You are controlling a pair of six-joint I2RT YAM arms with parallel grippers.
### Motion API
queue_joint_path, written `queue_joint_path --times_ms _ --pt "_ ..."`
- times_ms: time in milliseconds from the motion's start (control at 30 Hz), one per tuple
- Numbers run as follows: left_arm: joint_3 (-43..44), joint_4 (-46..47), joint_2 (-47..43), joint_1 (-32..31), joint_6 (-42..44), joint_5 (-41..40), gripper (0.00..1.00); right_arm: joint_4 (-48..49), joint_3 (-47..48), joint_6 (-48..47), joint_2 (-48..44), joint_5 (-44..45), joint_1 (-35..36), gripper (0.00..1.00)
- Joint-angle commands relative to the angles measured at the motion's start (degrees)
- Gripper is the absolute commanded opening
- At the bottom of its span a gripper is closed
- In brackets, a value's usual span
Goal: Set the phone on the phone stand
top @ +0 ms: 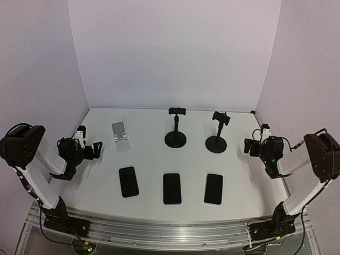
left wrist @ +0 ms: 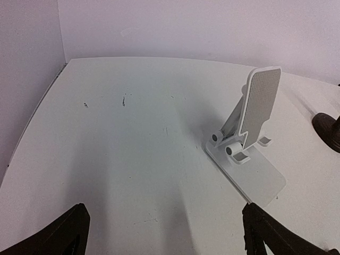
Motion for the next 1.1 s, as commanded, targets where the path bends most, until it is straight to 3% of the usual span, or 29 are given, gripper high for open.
queue_joint_path --times_ms 0,133,233,333,467,667,833,1067 --pt "1.21 1.98 -0.75 -0.28 0.32 0.53 0.99 -10.14 6.52 3.68 -6.90 2.61 -0.05 0.98" --pt "1.19 1.34 -1.87 -0.25 -0.06 -0.12 1.00 -21.82 12.75 7.69 -9.65 -1.23 -0.04 0.98" --pt "3.48 -5.32 -5.46 -0.25 -0.71 -1.27 1.00 -32.46 18.58 9.15 -11.84 -6.07 -0.01 0.98" --pt "1.22 -5.39 -10.92 -0.24 -0.57 -1.18 1.00 -38.26 22.42 9.29 -15.44 -8.06 -0.04 0.98" --pt "-0.67 -6.91 -20.63 -0.24 1.50 4.97 1.00 -45.84 28.77 9.22 -19.16 -8.73 0.01 0.98" --pt "9.06 -17.03 -28.80 -1.57 4.57 20.70 1.00 -57.46 41.16 10.92 -19.01 -9.21 1.93 0.94" --pt "18.40 -23.92 -26.68 -12.55 11.07 19.59 1.00 -62.70 48.84 12.36 -16.35 1.78 14.24 0.90" --pt "26.69 -22.34 -16.95 -16.24 1.88 22.11 1.00 -67.16 58.33 15.57 -5.26 13.86 34.77 0.84"
